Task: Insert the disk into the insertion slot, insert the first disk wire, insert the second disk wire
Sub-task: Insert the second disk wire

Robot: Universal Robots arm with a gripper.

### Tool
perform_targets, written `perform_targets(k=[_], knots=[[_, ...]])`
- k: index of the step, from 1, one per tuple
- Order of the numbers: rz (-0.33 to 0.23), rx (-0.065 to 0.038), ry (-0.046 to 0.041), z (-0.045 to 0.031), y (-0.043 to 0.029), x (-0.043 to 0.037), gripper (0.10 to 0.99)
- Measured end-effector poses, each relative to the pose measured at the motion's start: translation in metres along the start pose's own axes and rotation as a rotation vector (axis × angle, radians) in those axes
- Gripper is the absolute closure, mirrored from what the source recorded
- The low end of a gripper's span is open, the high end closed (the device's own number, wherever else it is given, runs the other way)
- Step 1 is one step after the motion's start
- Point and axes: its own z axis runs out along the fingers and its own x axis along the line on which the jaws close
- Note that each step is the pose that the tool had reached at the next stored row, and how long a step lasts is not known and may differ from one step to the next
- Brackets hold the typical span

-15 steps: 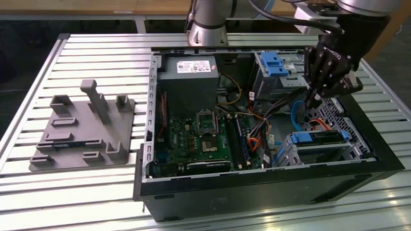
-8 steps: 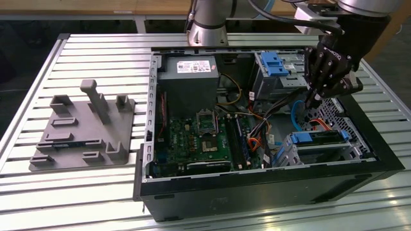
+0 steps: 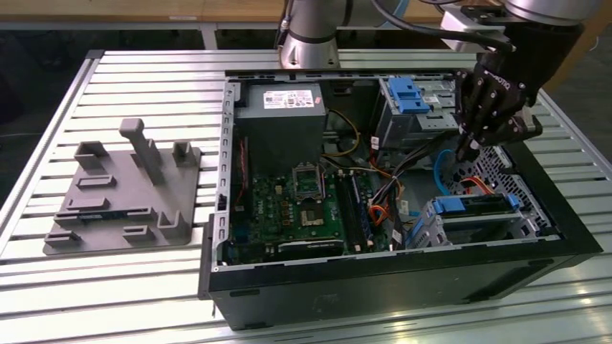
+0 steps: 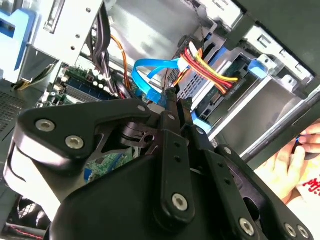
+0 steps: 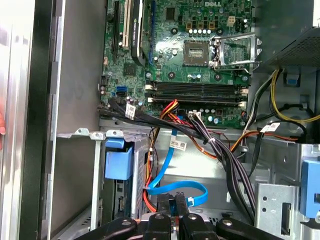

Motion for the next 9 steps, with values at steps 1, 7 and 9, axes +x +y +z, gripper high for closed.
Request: perform_targets(k=[1,7,9], knots=[[0.000,-0.001,-0.0001,0.0001,-0.0029,0.0000,0.925],[0.000,-0.003,-0.0108,0.0007,-0.0117,0.0043,0.925],[0.000,-0.003,-0.0134,0.0011,-0.0115,0.0086,0.925]])
